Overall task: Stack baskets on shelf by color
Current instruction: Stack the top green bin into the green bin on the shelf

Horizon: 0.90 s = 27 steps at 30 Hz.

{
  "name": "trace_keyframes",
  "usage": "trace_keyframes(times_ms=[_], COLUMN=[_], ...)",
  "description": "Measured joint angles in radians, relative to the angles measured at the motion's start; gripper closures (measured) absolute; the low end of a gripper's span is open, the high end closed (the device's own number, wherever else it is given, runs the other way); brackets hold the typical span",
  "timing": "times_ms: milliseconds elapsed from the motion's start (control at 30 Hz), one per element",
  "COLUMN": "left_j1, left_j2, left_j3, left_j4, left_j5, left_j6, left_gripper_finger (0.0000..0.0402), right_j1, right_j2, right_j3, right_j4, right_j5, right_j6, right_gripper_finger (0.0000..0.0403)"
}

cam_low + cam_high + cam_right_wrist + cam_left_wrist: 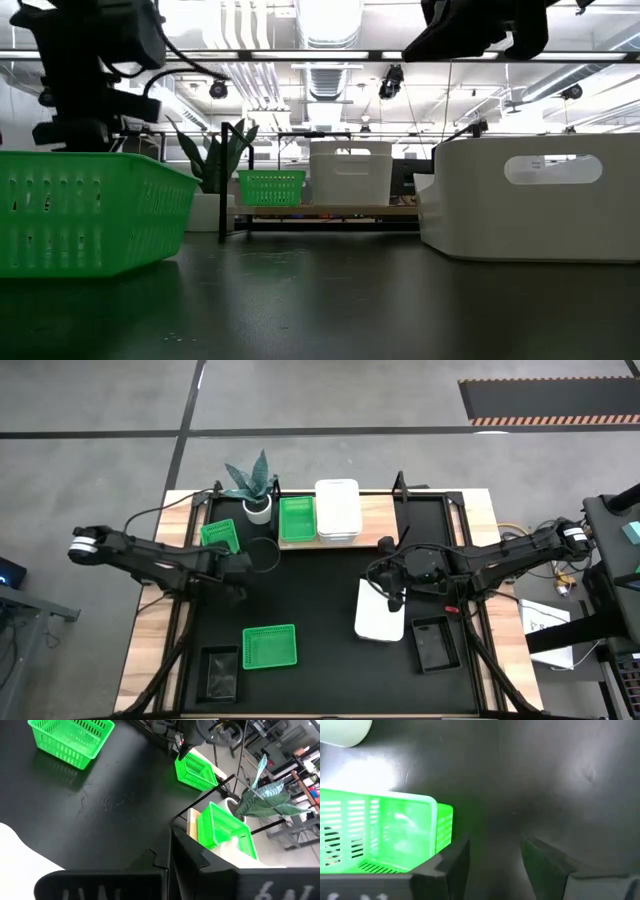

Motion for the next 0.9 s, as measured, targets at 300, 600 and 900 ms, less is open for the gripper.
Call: trace_keyframes(times_ms=[300,600,900], left_j1=[0.018,0.091,0.327], left_j2=[0.129,0.151,0.148], left_j3=[0.016,0.155,0.145], left_j4=[-0.022,-0.141,-0.139], left_j5=[-0.053,-0.013,0.025], left_j6=[-0.043,0.063,0.186], left_gripper_finger=[0.0242,0.0242,0.0242], right_j1=[-0.025,-0.103,-0.173], right_j2=[0.0,0.0,0.002], right_j3=[0.0,0.0,0.0], right_j4=[0.017,0.024,0.026], right_j5=[-0.023,-0.168,-0.268], right_j6=[-0.032,-0.054,-0.052], right_gripper_finger=[0.0394,0.0394,0.0394])
